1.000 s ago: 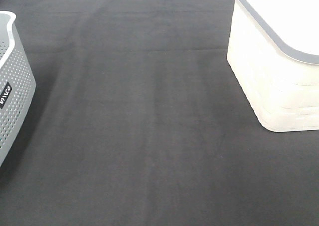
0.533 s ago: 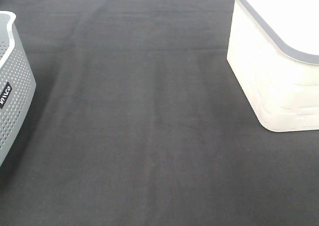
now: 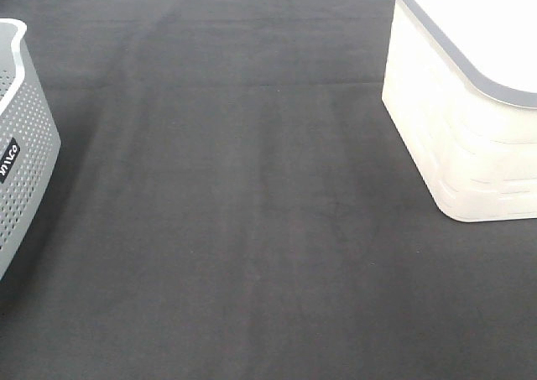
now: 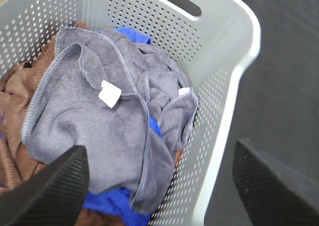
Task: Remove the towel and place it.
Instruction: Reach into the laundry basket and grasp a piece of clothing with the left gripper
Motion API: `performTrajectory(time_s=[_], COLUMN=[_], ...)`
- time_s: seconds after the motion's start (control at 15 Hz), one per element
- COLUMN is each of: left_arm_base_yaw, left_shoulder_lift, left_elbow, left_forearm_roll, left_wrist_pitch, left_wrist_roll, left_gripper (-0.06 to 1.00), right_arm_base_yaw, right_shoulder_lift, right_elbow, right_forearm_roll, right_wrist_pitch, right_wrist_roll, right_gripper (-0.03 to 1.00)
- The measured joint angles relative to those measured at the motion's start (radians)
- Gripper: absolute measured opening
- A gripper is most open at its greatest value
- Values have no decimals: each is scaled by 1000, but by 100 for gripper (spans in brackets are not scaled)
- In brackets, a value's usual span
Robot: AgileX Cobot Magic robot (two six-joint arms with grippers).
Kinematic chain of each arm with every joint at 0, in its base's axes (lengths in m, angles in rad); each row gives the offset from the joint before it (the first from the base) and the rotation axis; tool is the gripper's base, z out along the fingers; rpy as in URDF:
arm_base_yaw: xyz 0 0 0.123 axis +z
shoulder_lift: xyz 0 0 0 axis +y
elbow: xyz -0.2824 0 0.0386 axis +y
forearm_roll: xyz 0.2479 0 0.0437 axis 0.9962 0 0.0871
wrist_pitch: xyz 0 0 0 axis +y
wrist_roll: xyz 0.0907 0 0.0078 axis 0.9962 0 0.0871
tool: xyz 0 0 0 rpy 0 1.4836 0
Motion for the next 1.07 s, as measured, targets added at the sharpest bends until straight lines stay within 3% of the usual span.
performTrajectory(time_s=[0.13,0.33,0.53,0.8,1.07], left_arm_base_yaw=[0,0,0,0,0], left_shoulder_lift=[74,181,262,425,573], left_elbow=[0,0,-1,-40,-154], left_forearm_roll=[114,368,551,622,629], left_wrist_pitch=[-17,-20,-34,-75,-88], left_wrist_roll=[-189,-531,-735,-806,-756], left_gripper=[74,74,74,74,74], right_arm_base_yaw=[0,0,0,0,0], right_shoulder_lift=[0,0,0,0,0], right_elbow=[0,0,0,0,0], right_forearm_roll=[0,0,0,0,0], right_wrist_pitch=[0,0,0,0,0], right_wrist_roll=[0,0,0,0,0], right_gripper=[71,71,71,71,71])
